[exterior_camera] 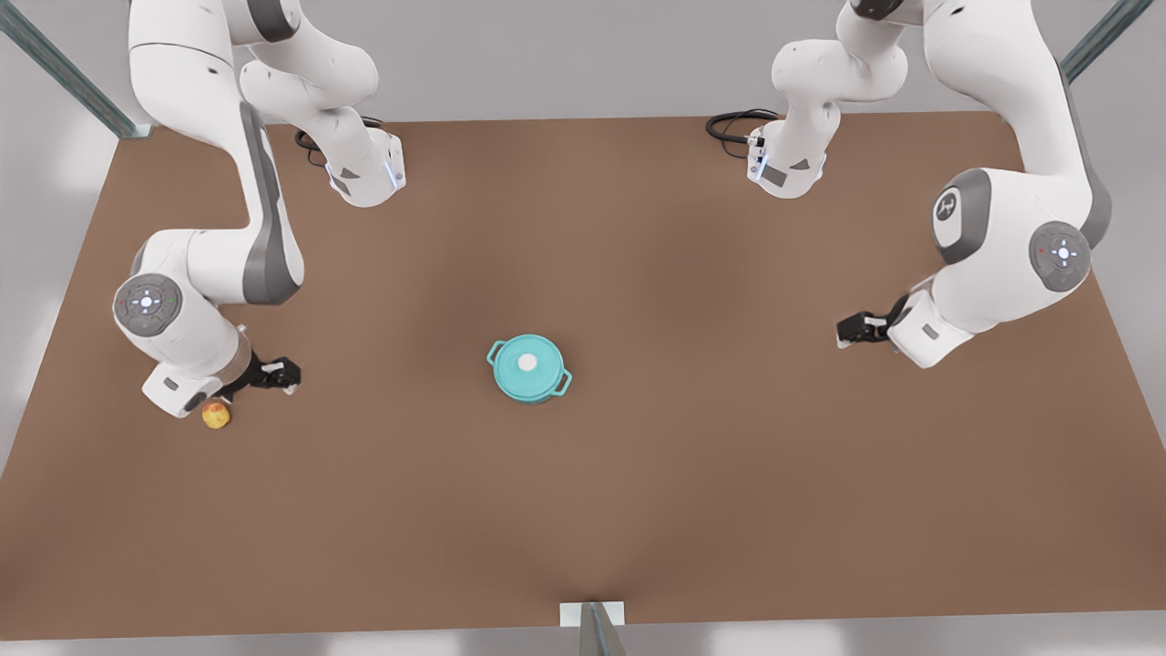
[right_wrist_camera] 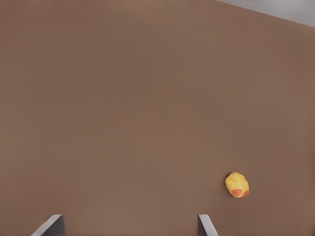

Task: Open the pot lid and put the potato into the pot

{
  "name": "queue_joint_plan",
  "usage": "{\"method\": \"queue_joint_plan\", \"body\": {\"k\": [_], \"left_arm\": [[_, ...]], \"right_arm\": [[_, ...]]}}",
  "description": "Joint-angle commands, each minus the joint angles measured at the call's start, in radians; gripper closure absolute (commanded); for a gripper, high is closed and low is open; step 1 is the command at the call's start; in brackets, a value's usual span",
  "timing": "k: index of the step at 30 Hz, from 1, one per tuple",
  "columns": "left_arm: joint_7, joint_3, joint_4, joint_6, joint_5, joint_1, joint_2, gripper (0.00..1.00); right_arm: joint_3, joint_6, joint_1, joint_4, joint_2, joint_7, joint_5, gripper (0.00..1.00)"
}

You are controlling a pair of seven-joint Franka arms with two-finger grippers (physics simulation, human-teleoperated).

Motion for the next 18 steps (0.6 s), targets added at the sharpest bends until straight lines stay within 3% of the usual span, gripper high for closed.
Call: {"method": "queue_joint_plan", "body": {"k": [1,4,5,7,9,14,15,18], "left_arm": [[-0.023,0.0,0.001,0.034,0.001,0.002,-0.001,0.0],[-0.01,-0.008,-0.001,0.026,0.009,-0.031,-0.014,0.0],[-0.072,-0.114,0.004,0.038,0.016,-0.048,-0.001,0.0],[-0.365,-0.181,0.057,0.081,0.176,-0.227,0.067,0.0],[-0.544,-0.201,0.082,0.178,0.176,-0.351,0.136,0.0],[-1.107,-0.22,0.304,0.296,0.247,-0.606,0.447,0.0],[-1.235,-0.218,0.303,0.307,0.357,-0.661,0.505,0.0],[-1.394,-0.218,0.303,0.466,0.391,-0.696,0.588,0.0]], "right_arm": [[0.002,0.065,-0.001,0.001,-0.001,-0.084,-0.064,0.0],[0.014,0.058,-0.001,0.001,0.008,-0.091,-0.064,0.0],[0.014,0.063,-0.001,0.002,0.024,-0.089,-0.061,0.0],[0.011,0.063,-0.012,0.039,0.025,-0.164,-0.054,0.0],[0.006,0.06,-0.013,0.039,0.036,-0.204,-0.059,0.0],[0.002,0.086,-0.148,0.041,0.132,-0.423,0.031,0.0],[0.002,0.086,-0.159,0.045,0.152,-0.446,0.086,0.0],[0.003,0.084,-0.191,0.108,0.229,-0.485,0.136,0.0]]}}
